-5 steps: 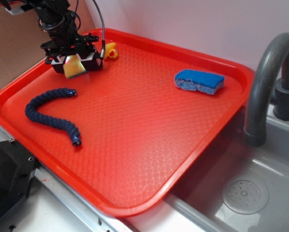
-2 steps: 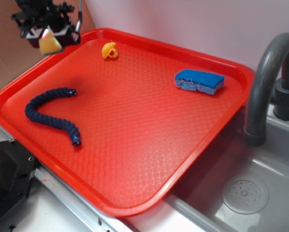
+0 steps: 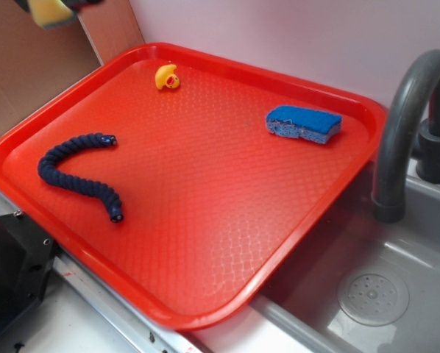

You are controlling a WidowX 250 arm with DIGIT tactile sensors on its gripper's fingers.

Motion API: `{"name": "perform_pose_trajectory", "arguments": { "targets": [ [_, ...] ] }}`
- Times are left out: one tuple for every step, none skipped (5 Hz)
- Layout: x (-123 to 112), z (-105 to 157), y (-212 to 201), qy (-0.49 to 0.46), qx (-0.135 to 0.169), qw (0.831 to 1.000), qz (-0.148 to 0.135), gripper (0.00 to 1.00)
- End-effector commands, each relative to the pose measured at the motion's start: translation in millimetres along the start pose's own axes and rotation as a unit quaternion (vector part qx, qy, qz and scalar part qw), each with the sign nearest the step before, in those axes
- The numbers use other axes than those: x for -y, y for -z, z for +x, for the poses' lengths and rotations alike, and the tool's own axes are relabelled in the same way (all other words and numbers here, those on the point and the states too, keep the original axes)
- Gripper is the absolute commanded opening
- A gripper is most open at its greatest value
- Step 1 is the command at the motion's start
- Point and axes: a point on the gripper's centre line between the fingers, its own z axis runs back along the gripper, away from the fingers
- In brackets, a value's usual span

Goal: Grab the green sponge.

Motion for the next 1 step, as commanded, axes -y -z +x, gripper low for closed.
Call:
{"name": "perform_pose_trajectory", "arguments": {
  "targets": [
    [-8.6, -3.4, -60.9, -0.044, -0.015, 0.999, 0.001, 0.0]
  ]
}}
